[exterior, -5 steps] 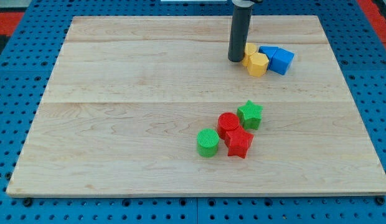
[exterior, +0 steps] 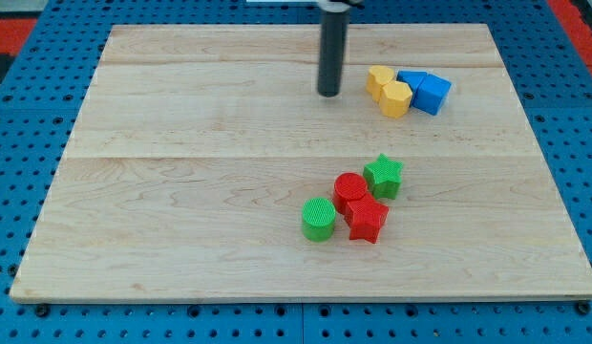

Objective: Move the red blocks away from the green star

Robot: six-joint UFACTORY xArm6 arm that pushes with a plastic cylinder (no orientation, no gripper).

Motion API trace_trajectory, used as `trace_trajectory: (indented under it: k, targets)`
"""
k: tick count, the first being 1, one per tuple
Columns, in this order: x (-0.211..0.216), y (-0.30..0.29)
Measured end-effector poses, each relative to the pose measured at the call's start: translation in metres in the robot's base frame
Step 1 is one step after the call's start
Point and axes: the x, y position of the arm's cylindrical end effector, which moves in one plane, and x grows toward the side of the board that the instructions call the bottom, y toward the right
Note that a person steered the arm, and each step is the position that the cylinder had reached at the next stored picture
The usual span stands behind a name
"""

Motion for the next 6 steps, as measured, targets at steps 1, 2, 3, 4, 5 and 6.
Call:
trace_trajectory:
  k: [1, 2, 3, 4, 5, 6]
  targets:
    - [0.060, 0.009]
    - [0.100, 0.028]
    - [0.116, 0.019]
    - [0.169, 0.045]
    - [0.174, 0.070]
    - [0.151, 0.046]
